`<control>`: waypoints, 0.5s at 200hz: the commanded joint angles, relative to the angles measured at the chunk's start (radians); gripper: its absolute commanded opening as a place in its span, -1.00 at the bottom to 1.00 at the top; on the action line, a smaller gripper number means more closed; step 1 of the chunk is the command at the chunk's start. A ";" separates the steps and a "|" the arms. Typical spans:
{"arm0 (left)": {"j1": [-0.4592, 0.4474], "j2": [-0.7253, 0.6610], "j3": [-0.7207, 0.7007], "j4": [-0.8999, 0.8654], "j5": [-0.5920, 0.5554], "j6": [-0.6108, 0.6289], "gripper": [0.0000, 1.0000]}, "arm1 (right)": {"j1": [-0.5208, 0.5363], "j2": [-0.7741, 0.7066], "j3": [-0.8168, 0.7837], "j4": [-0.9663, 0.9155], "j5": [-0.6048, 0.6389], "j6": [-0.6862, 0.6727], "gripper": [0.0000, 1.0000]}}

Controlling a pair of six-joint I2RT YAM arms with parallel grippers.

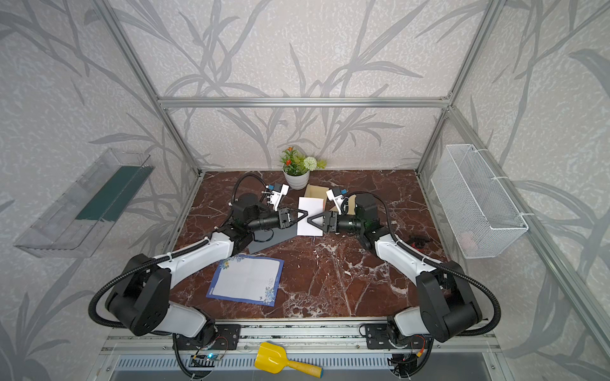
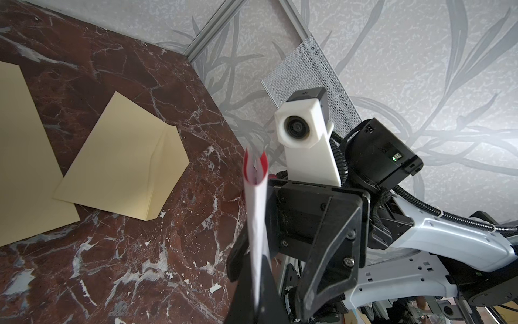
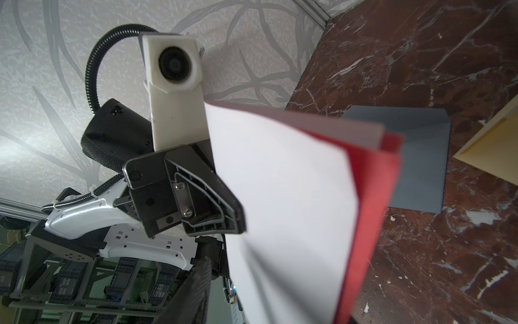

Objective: Fold the letter paper in half and place it into the envelope
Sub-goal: Adjust the letter paper.

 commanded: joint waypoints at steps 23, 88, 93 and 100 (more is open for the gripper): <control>0.004 0.010 0.036 0.029 -0.001 -0.005 -1.00 | 0.011 -0.011 -0.019 0.033 -0.028 0.021 -0.31; 0.004 0.020 0.039 0.033 0.003 -0.012 -1.00 | 0.011 0.002 -0.024 0.035 -0.003 0.055 -0.73; 0.005 0.021 0.040 0.032 0.002 -0.014 -1.00 | 0.011 0.005 -0.023 0.035 -0.002 0.058 -0.76; 0.005 0.024 0.042 0.027 0.002 -0.013 -1.00 | 0.011 0.009 -0.024 0.035 0.000 0.061 -0.82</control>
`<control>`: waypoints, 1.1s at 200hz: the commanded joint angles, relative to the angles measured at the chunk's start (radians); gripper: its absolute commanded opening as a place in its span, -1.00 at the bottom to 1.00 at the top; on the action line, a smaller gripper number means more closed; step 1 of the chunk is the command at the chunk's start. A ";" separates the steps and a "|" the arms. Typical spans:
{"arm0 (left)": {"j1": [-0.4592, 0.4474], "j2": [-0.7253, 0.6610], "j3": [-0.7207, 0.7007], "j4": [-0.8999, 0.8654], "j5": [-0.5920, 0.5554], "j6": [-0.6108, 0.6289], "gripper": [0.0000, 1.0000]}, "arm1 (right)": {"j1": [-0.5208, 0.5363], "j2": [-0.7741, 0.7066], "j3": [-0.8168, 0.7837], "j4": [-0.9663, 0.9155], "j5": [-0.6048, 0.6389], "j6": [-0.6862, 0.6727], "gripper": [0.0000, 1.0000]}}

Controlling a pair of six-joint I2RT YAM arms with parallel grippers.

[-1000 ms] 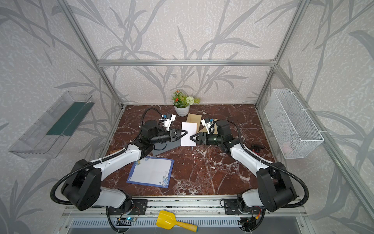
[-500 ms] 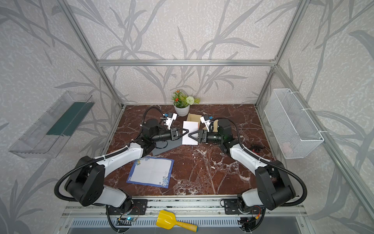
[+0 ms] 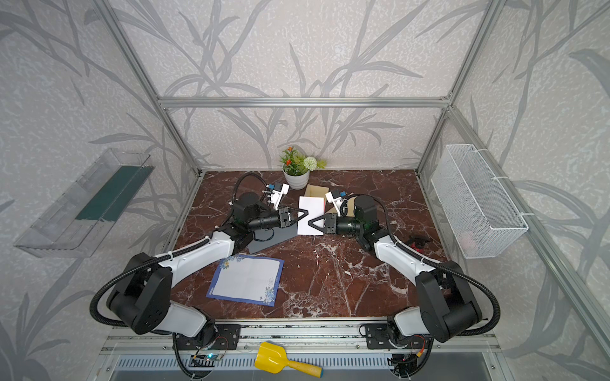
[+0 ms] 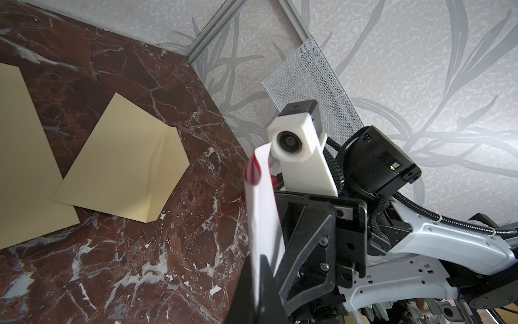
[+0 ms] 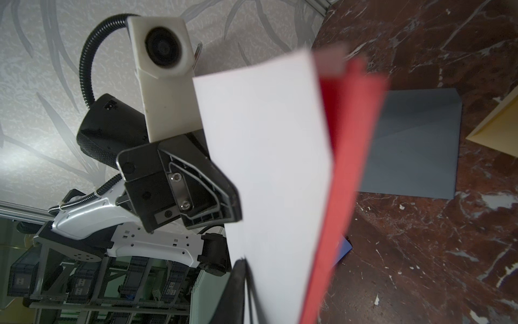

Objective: Fold the letter paper in half and place it into the envelope
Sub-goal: Adjust the letter paper.

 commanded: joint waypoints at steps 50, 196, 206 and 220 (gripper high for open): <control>0.005 0.026 0.041 0.005 -0.027 -0.010 -1.00 | 0.005 0.016 0.004 -0.040 0.015 0.017 -0.98; 0.004 -0.011 0.072 -0.268 -0.217 0.115 0.62 | -0.077 -0.008 0.139 -0.695 0.486 -0.310 -1.00; 0.005 -0.019 0.073 -0.319 -0.265 0.135 0.68 | -0.098 0.011 0.166 -0.756 0.576 -0.356 -1.00; 0.004 -0.029 0.070 -0.374 -0.332 0.152 0.69 | -0.105 0.054 0.214 -0.816 0.710 -0.422 -1.00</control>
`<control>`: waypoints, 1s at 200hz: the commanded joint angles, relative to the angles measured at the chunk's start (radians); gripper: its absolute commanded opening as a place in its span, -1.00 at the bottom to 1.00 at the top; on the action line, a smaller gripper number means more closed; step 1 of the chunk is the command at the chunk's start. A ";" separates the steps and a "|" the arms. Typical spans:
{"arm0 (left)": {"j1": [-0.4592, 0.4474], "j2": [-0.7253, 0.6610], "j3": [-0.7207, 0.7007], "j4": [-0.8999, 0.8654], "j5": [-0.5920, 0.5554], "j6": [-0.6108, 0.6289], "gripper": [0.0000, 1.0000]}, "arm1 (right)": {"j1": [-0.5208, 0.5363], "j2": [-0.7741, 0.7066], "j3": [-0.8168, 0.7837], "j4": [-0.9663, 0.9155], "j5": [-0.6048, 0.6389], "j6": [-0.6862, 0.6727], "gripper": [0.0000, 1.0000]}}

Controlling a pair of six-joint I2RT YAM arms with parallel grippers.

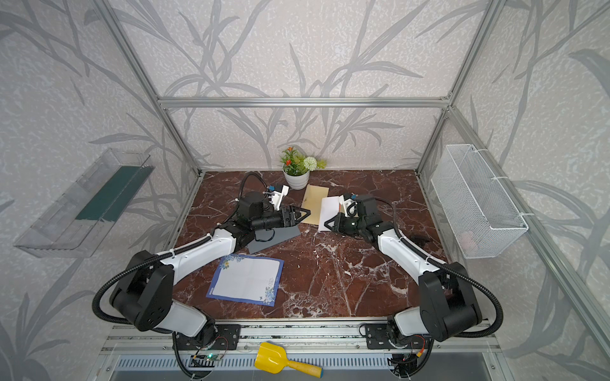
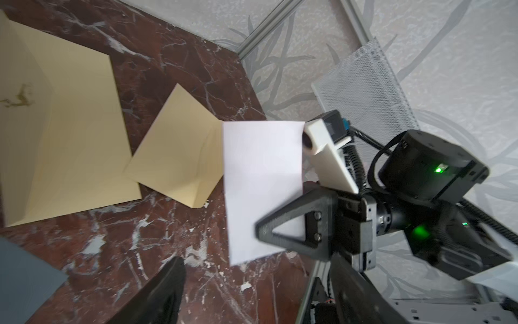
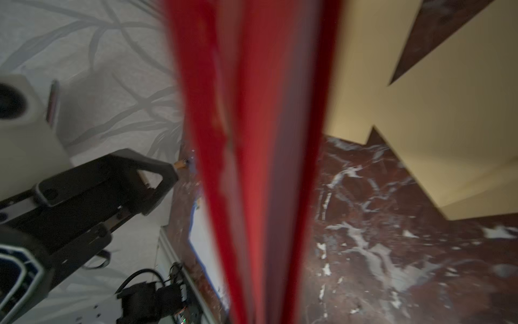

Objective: Fold the letter paper in half and place it into the envelope
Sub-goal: Adjust the letter paper, then move the envelope to the center of the board.

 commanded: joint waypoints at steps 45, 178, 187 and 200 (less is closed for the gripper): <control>0.005 -0.072 -0.015 -0.189 -0.228 0.079 0.69 | -0.023 0.259 0.224 -0.261 0.471 -0.252 -1.00; 0.012 -0.052 0.017 -0.271 -0.286 0.119 0.68 | 0.121 0.400 0.189 -0.287 0.424 -0.306 -1.00; 0.013 -0.038 0.025 -0.273 -0.279 0.120 0.67 | 0.137 0.387 0.167 -0.291 0.411 -0.320 -1.00; 0.013 -0.020 0.033 -0.273 -0.274 0.118 0.66 | 0.163 0.364 0.137 -0.305 0.398 -0.348 -1.00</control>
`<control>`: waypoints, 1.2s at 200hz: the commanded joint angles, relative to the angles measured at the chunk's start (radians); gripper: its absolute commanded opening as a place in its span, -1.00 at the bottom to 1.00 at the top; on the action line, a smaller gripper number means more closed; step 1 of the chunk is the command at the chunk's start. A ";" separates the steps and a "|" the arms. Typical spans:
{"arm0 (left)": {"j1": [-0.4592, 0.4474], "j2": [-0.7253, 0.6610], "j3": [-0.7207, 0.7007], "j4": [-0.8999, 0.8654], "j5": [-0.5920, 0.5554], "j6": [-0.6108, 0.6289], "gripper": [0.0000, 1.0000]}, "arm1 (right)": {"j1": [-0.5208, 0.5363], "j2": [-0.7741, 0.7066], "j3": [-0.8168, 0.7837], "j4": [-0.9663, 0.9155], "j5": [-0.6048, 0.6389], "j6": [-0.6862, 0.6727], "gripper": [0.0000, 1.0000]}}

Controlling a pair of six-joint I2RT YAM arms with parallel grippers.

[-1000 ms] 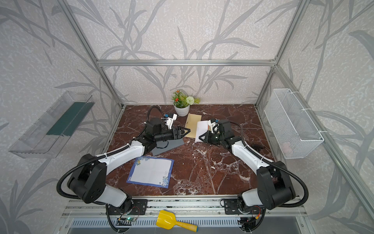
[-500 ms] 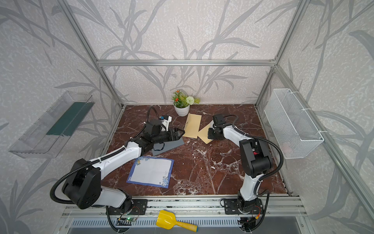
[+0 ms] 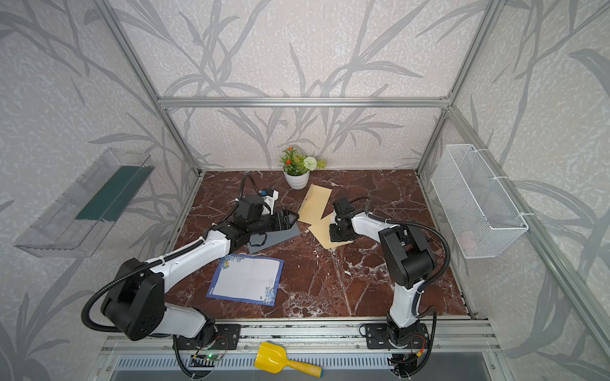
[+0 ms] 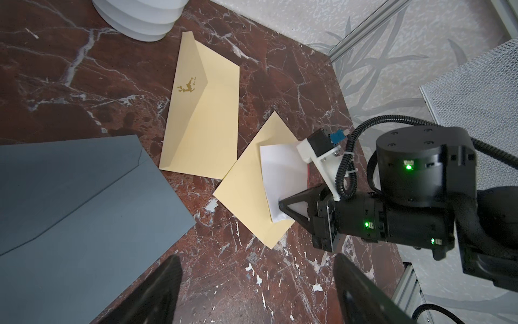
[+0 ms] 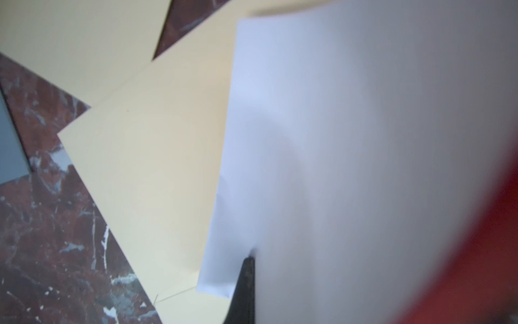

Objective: Fold the letter paper in half and place it into the envelope
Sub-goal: Move the envelope to the center of the board, then adjust the envelope at the center of the board.

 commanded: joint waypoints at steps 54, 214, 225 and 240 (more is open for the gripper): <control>-0.001 0.114 0.064 -0.008 0.050 0.012 0.61 | 0.048 -0.221 -0.163 -0.114 -0.033 -0.110 -1.00; -0.121 0.404 0.208 -0.063 0.028 0.059 0.50 | -0.188 -0.313 -0.371 0.044 -0.148 0.157 -1.00; -0.126 0.419 0.213 -0.056 0.037 0.053 0.49 | -0.188 -0.287 -0.355 0.057 -0.158 0.148 -1.00; -0.132 0.442 0.212 -0.045 0.046 0.042 0.48 | -0.189 -0.255 -0.329 0.067 -0.168 0.130 -1.00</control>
